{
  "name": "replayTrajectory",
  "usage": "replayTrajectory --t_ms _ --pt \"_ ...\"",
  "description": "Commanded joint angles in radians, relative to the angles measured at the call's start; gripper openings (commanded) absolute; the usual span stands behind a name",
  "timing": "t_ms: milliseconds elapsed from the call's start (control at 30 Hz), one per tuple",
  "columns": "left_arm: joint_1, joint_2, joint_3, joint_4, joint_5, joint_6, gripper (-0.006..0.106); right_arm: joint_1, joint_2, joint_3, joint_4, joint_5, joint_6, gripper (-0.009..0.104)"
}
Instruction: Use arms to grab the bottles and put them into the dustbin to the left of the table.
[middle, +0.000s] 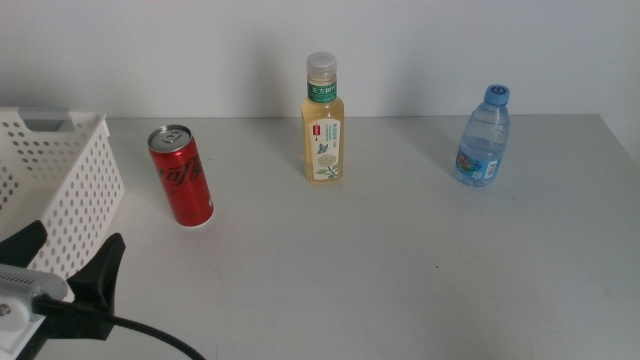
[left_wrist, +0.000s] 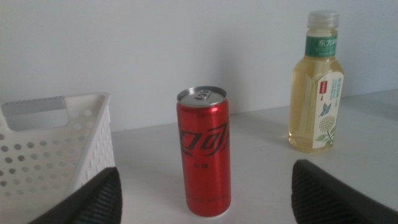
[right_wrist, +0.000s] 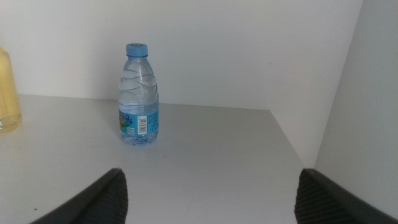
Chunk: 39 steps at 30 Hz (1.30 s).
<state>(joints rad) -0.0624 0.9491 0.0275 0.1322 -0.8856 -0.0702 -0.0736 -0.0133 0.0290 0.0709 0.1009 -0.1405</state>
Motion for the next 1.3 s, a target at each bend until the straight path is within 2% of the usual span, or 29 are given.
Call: replayTrajectory --t_ms 0,200,367,767,1000,1267 --pt "-0.007 0.092 0.004 -0.014 -0.223 -0.012 0.094 -0.003 -0.021 -0.010 -0.009 -0.081 -0.010 0.094" --pt "-0.007 0.293 0.004 -0.014 -0.413 -0.037 0.094 -0.003 -0.021 -0.010 -0.009 -0.081 -0.010 0.094" --pt "-0.007 0.367 0.004 -0.014 -0.429 -0.090 0.094 -0.003 -0.021 -0.010 -0.009 -0.081 -0.010 0.094" --pt "-0.007 0.376 0.004 0.021 -0.429 -0.090 0.094 -0.003 -0.021 -0.010 -0.009 -0.081 -0.010 0.094" --pt "-0.007 0.376 0.002 -0.039 -0.428 -0.083 0.094 -0.003 -0.021 -0.010 -0.009 -0.081 -0.010 0.094" --pt "-0.007 0.376 0.000 -0.032 -0.416 -0.100 0.094 -0.003 -0.021 -0.010 -0.009 -0.081 -0.010 0.094"
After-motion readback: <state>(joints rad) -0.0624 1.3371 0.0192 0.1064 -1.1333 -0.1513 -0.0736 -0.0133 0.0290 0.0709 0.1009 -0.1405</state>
